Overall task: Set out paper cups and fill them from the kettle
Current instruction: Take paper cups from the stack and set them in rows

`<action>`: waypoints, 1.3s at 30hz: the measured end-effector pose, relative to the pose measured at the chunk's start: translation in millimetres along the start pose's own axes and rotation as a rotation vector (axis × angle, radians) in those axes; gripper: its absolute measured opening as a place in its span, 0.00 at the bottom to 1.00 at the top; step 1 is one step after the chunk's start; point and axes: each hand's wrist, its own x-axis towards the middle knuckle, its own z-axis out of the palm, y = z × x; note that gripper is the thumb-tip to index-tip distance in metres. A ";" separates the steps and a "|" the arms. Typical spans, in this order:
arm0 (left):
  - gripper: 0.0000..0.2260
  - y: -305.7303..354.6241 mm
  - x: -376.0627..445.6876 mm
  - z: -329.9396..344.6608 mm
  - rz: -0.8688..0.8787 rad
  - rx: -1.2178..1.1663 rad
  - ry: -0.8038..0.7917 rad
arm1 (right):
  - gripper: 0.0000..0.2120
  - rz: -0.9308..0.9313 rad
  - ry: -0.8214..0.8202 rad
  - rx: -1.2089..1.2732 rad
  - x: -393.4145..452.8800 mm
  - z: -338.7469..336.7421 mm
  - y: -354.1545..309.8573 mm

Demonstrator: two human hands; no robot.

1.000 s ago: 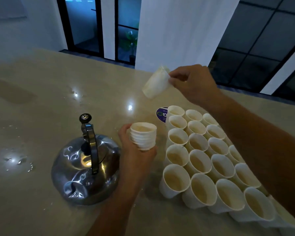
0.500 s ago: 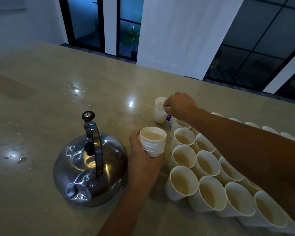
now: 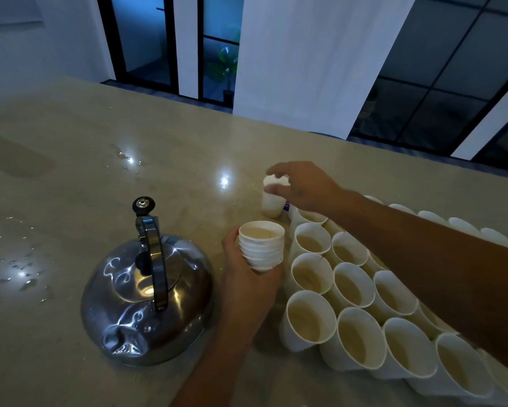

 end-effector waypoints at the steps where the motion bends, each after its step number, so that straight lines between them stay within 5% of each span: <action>1: 0.39 4.3 1.1 0.9 -0.018 -0.015 -0.011 | 0.16 -0.031 -0.007 0.121 -6.6 -6.9 -7.8; 4: 0.36 13.5 8.1 3.7 -0.048 -0.060 -0.017 | 0.14 -0.091 -0.200 0.366 -31.2 -27.4 -25.4; 8: 0.34 19.7 14.7 5.4 -0.036 -0.061 0.006 | 0.10 -0.191 -0.370 0.351 -53.2 -37.6 -23.1; 18: 0.35 19.4 -0.6 4.0 -0.028 0.010 -0.011 | 0.10 -0.268 -0.245 0.158 -73.3 -35.8 -18.6; 26: 0.38 18.6 -10.0 -2.2 -0.027 -0.019 0.001 | 0.11 -0.111 0.285 0.241 -62.5 -57.7 -5.5; 39: 0.40 10.4 -14.1 -9.8 0.003 -0.012 -0.004 | 0.12 -0.100 -0.046 -0.148 -52.1 3.3 9.1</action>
